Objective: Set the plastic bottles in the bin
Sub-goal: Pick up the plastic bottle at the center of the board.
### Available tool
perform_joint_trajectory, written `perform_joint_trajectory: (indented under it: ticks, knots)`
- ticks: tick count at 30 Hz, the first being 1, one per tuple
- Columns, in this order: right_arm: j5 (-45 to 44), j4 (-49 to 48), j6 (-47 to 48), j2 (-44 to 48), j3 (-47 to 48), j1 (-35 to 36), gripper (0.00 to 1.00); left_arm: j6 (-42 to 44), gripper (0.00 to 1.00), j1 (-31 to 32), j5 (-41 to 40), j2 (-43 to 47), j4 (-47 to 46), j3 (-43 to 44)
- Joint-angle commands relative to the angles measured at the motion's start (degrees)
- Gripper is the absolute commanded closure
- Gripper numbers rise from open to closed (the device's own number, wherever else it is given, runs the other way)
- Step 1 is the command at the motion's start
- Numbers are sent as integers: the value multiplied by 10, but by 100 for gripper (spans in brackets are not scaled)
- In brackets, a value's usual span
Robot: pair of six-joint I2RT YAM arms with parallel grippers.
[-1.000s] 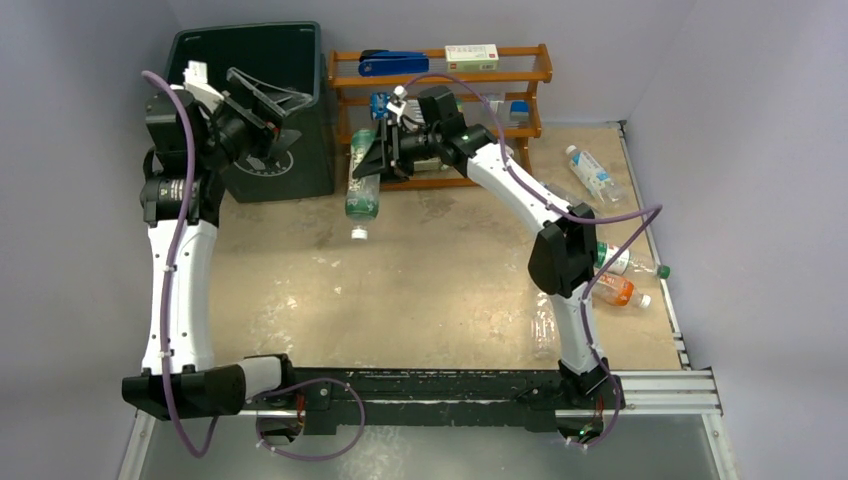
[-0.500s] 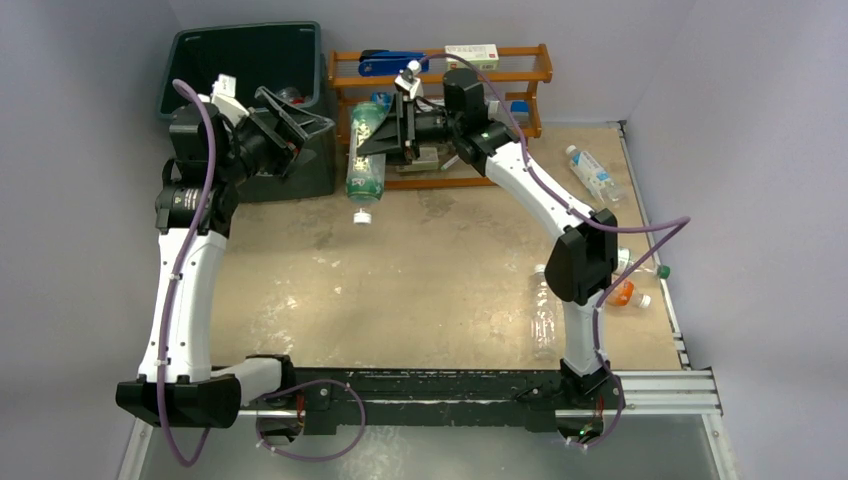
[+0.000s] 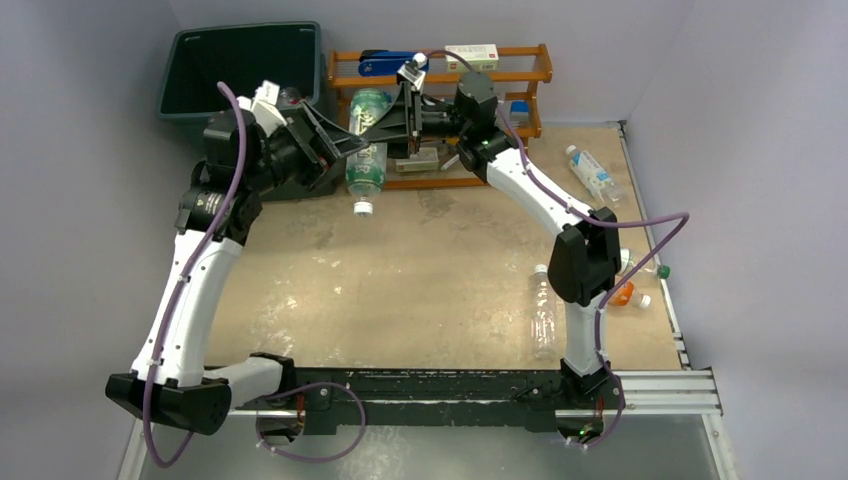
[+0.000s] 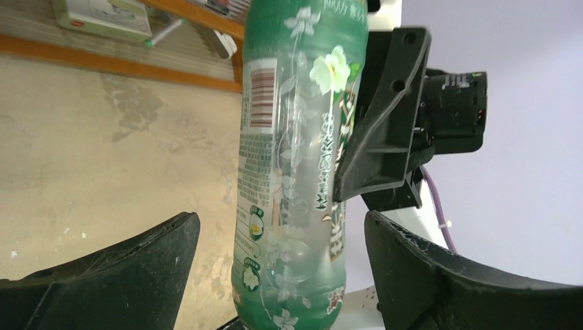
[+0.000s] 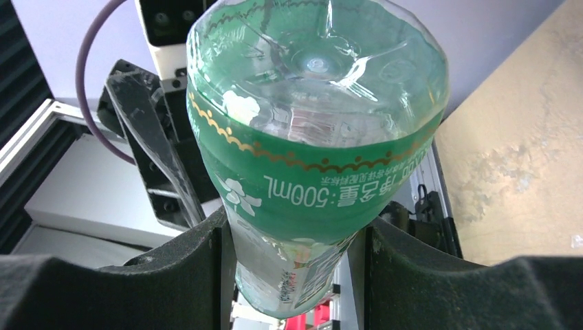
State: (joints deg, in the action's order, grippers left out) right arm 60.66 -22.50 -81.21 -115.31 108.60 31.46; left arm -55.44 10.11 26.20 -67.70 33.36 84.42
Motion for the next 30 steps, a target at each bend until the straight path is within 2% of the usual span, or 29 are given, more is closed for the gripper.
perform_joint_trajectory:
  ticks: [1,6,10,13,19,23,30]
  knots:
    - [17,-121,-72,30,2,-4,48,18,11,35,-19,-5,-43,-4]
    - [17,-156,-100,30,-5,-7,48,28,11,70,-43,-14,-39,-3]
    - [16,-163,-105,36,-16,-12,48,28,16,88,-52,-24,-49,1]
    - [14,-177,-113,44,-35,-20,48,27,29,98,-49,-33,-55,5]
    - [16,-193,-117,60,-64,-35,47,16,46,104,-42,-46,-78,4]
    - [18,-214,-123,76,-99,-44,39,7,49,109,-44,-54,-91,7]
    - [20,-312,-173,106,-174,-53,21,-1,51,110,-41,-70,-101,19]
